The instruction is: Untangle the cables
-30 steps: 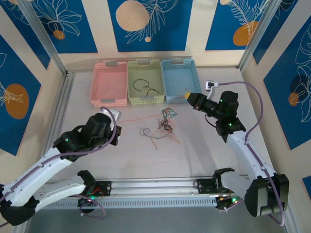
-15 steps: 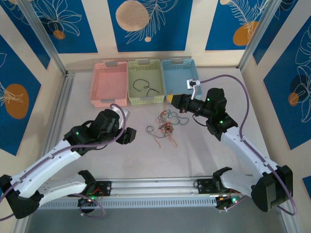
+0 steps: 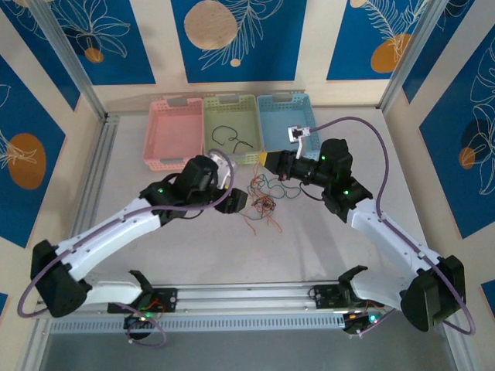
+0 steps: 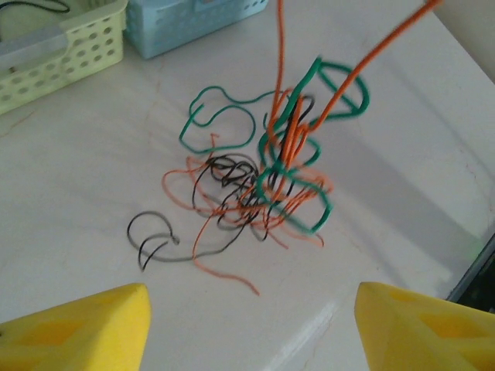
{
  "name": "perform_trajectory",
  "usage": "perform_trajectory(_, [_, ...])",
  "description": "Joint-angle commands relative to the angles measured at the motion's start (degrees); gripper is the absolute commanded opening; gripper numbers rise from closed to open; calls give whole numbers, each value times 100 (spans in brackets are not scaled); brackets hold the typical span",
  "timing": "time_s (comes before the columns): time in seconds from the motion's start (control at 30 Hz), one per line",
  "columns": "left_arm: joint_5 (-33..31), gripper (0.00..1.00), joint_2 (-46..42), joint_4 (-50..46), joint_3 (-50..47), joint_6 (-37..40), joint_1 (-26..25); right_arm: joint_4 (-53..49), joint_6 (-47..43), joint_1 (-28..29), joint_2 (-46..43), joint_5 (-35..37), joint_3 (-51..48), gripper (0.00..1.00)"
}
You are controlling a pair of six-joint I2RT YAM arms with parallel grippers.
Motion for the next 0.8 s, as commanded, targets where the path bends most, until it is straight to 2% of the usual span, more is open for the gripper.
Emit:
perform_trajectory(0.0, [182, 67, 276, 555, 180, -76, -57, 54, -68, 51, -39, 69, 172, 0])
perform_trajectory(0.27, [274, 50, 860, 1364, 6, -543, -61, 52, -80, 54, -61, 76, 144, 0])
perform_trajectory(0.37, [326, 42, 941, 1575, -47, -673, -57, 13, -110, 50, -77, 94, 138, 0])
perform_trajectory(0.43, [308, 33, 977, 1602, -49, -731, -57, -4, -127, 51, -79, 94, 144, 0])
perform_trajectory(0.53, [366, 26, 983, 1608, -70, -768, -62, -27, -147, 54, -83, 122, 144, 0])
perform_trajectory(0.63, [361, 26, 916, 1569, -138, -778, -60, -63, -176, 43, -97, 156, 136, 0])
perform_trajectory(0.67, [365, 31, 884, 1574, -173, -771, -58, -72, -184, 42, -107, 167, 130, 0])
perform_trajectory(0.73, [378, 47, 823, 1555, -243, -779, -57, -99, -197, 42, -119, 200, 127, 0])
perform_trajectory(0.77, [392, 49, 794, 1541, -271, -779, -57, -100, -199, 37, -131, 212, 121, 0])
